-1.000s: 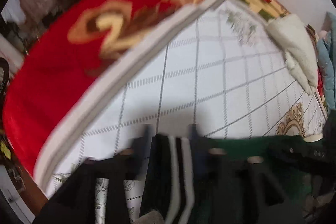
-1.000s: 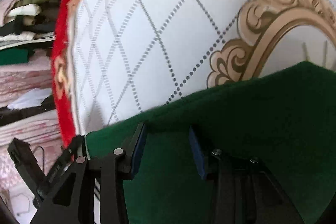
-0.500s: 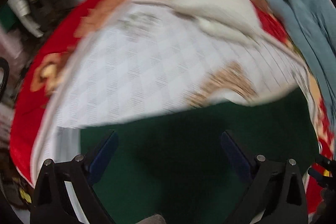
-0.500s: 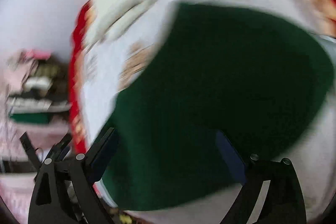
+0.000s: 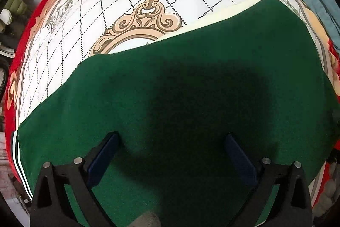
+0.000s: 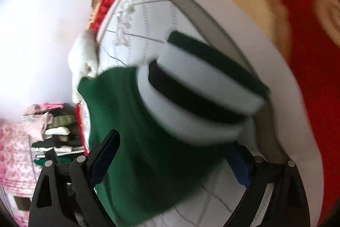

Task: Fold large clothes

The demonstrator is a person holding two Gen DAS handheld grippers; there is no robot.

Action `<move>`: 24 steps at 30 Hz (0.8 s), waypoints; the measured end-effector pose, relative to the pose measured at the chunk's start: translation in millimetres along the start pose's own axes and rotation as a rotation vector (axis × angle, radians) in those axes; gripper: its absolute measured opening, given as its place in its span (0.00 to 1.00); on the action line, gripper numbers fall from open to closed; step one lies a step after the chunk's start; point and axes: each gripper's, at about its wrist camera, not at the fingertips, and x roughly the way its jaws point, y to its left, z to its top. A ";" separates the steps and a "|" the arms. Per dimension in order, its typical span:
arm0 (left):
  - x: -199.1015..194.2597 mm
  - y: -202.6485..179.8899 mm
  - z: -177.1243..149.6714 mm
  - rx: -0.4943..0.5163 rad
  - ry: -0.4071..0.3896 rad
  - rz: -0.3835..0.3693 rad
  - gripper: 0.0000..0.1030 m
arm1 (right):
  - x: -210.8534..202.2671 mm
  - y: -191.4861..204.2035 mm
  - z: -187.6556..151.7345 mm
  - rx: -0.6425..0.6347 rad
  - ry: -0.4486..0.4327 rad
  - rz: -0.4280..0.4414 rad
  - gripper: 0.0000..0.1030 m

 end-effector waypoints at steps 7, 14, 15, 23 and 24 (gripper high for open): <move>3.1 0.9 4.8 -0.012 0.001 0.005 1.00 | 29.3 13.6 10.7 0.030 0.113 0.229 0.95; 3.2 0.2 3.3 -0.016 -0.035 0.003 1.00 | 63.2 26.1 30.3 0.064 0.096 0.252 0.72; 4.0 1.1 4.1 -0.022 -0.041 0.003 1.00 | 67.2 30.2 34.5 0.055 0.092 0.217 0.29; 12.8 9.3 8.6 -0.060 -0.040 -0.083 1.00 | 44.3 112.1 29.9 -0.136 0.050 0.232 0.22; 13.2 12.7 7.9 -0.065 -0.041 -0.098 1.00 | 41.8 128.8 25.5 -0.176 0.056 0.221 0.21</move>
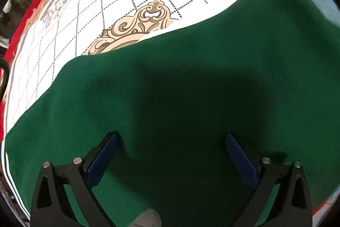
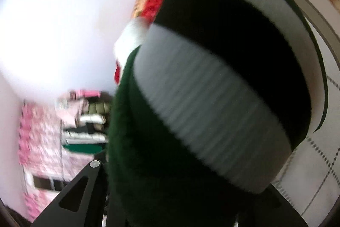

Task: Fold large clothes

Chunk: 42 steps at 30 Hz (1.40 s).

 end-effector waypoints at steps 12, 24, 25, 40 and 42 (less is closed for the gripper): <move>-107.9 134.7 -43.8 -0.284 -0.121 -0.013 1.00 | 44.3 194.7 -45.7 -0.415 0.079 -0.182 0.20; -162.3 351.6 -233.7 -0.764 -0.099 0.226 1.00 | 246.3 320.9 -280.5 -0.982 0.464 -0.256 0.20; -162.8 360.7 -248.6 -0.796 -0.090 0.244 1.00 | 264.7 317.0 -305.0 -1.028 0.498 -0.273 0.20; -229.1 401.5 -246.6 -0.824 -0.193 0.136 1.00 | 285.2 279.1 -340.1 -0.857 0.906 -0.214 0.80; -228.2 381.3 -222.0 -0.770 -0.205 0.097 1.00 | 245.1 262.3 -320.4 -0.744 0.878 -0.260 0.80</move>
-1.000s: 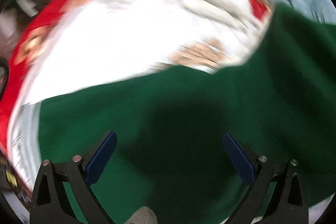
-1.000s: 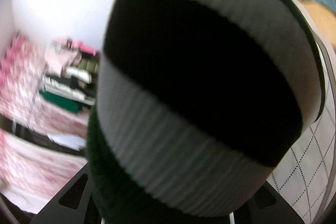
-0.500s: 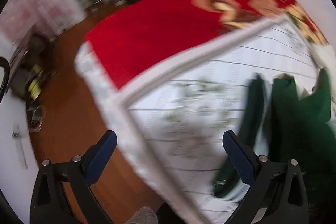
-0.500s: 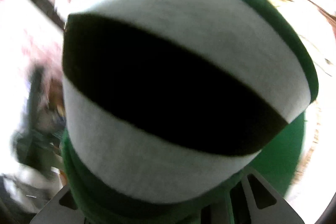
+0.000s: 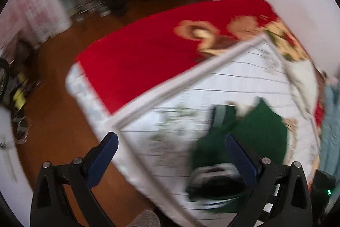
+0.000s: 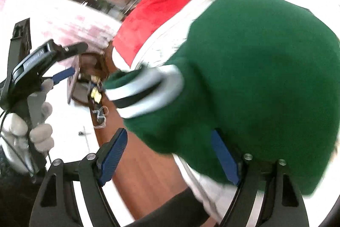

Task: Fold large clothes

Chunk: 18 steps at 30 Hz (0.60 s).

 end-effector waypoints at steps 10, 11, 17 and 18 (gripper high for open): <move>142.4 -34.2 -90.5 0.132 0.244 0.238 1.00 | -58.2 -148.2 -23.7 0.350 -0.075 -0.261 0.80; 143.8 -24.8 -91.4 0.096 0.240 0.207 1.00 | -51.3 -154.7 -24.5 0.351 -0.074 -0.249 0.80; 148.2 -21.4 -79.1 0.123 0.221 0.188 1.00 | 31.7 -226.3 11.8 0.406 -0.037 0.109 0.98; 148.4 -21.4 -77.5 0.128 0.219 0.186 1.00 | 49.9 -239.6 15.9 0.445 -0.006 0.257 0.98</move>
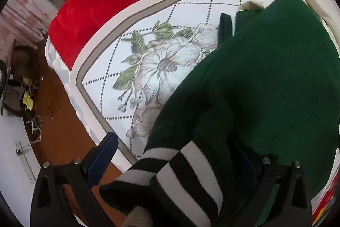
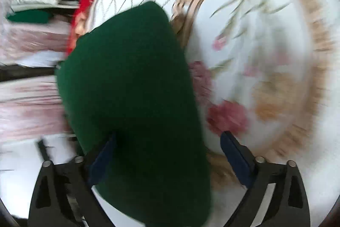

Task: Fold large clothes

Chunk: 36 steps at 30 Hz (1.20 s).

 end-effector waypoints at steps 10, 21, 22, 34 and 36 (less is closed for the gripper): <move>-33.6 -0.5 28.8 -0.011 -0.099 0.029 1.00 | -26.4 -10.5 -42.0 0.197 -0.198 0.171 0.44; -63.2 -81.1 34.7 0.034 -0.190 -0.021 1.00 | -180.3 -78.4 -171.7 0.379 -0.365 -0.295 0.82; -49.9 -82.9 38.9 0.029 -0.168 -0.002 1.00 | -191.1 -73.7 -172.3 0.368 -0.387 -0.313 0.82; 2.2 -21.1 46.1 -0.134 -0.054 0.057 1.00 | -105.9 94.0 -40.0 -0.060 -0.240 -0.252 0.38; 1.1 -21.3 46.6 -0.124 -0.061 0.053 1.00 | -78.6 102.3 -25.4 -0.073 -0.201 -0.365 0.37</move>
